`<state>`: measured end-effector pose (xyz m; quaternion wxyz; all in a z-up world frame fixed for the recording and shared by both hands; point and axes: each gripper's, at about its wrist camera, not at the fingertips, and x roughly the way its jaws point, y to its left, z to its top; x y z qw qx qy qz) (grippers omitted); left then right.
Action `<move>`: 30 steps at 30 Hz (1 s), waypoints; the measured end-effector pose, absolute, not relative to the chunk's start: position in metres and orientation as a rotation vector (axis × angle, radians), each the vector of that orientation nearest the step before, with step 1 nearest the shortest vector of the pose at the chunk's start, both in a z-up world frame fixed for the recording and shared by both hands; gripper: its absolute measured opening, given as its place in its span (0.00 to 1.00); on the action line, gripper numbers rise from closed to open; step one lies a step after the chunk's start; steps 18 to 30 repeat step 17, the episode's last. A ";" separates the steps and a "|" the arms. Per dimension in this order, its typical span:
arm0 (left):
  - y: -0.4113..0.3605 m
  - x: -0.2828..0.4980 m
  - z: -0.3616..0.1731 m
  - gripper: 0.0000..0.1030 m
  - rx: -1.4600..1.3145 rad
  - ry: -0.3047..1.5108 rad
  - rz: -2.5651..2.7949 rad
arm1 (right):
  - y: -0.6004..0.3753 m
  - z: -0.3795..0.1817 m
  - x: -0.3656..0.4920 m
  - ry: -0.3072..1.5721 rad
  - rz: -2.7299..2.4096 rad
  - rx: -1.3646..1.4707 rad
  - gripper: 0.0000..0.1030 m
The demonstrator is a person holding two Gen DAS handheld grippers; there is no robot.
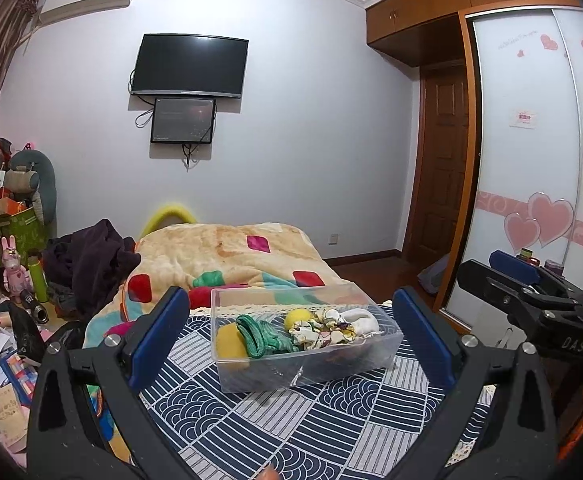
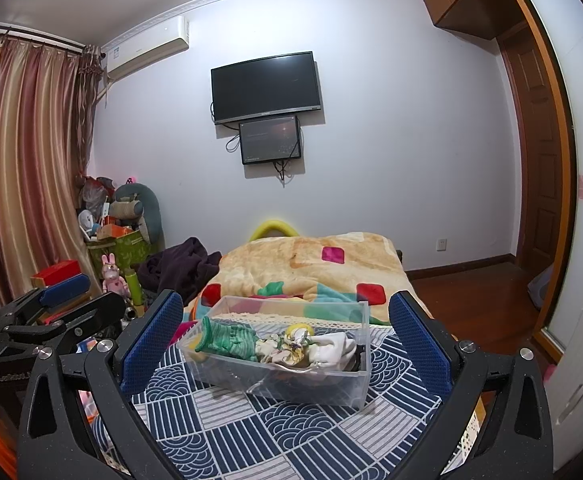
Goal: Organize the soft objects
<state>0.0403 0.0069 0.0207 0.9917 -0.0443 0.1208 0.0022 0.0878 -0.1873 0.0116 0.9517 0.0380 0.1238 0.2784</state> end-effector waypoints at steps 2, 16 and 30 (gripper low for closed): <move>0.007 0.041 0.021 1.00 -0.087 0.242 0.002 | -0.187 0.012 0.088 0.251 0.564 0.076 1.00; 0.008 0.042 0.020 1.00 -0.088 0.249 0.005 | -0.187 0.011 0.087 0.254 0.567 0.077 1.00; 0.008 0.043 0.020 1.00 -0.086 0.252 0.003 | -0.187 0.011 0.088 0.254 0.566 0.075 1.00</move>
